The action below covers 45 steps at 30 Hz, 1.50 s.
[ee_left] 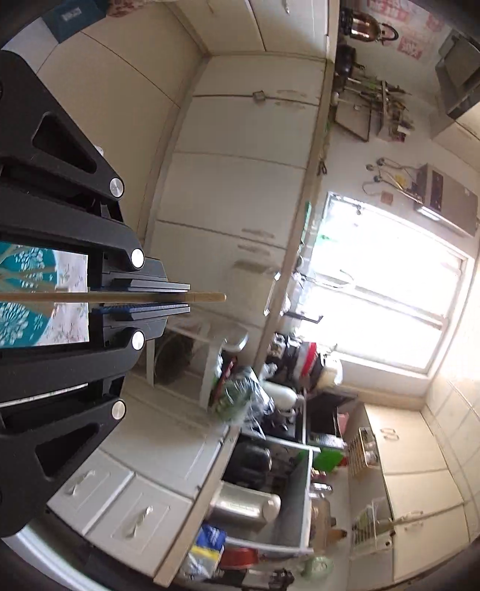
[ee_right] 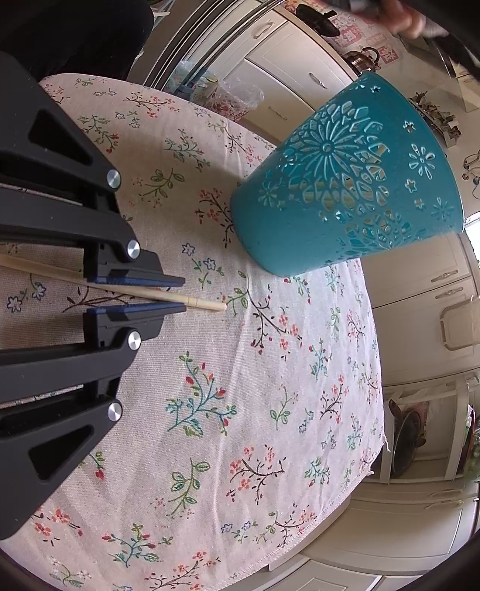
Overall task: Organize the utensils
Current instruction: 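Lift the stick with the left gripper and drop it into the teal basket, then lift the stick with the right gripper and release it into the teal basket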
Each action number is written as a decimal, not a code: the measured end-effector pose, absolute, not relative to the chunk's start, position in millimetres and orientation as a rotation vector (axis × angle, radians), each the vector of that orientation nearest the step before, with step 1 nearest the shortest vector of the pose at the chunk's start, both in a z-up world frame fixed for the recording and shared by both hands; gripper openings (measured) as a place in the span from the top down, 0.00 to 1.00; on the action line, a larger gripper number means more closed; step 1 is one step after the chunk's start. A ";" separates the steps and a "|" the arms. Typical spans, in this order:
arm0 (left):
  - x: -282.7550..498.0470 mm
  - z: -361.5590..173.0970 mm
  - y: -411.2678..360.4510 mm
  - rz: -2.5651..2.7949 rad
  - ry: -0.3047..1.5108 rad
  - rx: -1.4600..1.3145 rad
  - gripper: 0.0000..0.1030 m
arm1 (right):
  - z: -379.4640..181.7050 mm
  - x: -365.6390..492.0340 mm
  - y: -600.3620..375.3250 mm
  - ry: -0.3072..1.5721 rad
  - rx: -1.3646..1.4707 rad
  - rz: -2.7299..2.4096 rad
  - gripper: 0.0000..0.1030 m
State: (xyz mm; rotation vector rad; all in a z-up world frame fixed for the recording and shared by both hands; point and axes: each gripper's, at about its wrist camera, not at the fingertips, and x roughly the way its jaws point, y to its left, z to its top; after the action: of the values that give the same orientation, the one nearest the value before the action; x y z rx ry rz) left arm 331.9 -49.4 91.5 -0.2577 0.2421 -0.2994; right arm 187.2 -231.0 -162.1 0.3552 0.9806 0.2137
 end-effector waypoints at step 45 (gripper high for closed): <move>273.5 -40.1 83.4 -0.019 0.663 -0.288 0.10 | -12.5 188.8 -265.7 0.585 0.591 0.414 0.94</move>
State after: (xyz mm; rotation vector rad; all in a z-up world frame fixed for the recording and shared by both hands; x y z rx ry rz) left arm 273.5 83.4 -40.1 -0.2881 0.6632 -0.0186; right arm 188.8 -265.7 -12.5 0.5913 0.5853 0.4136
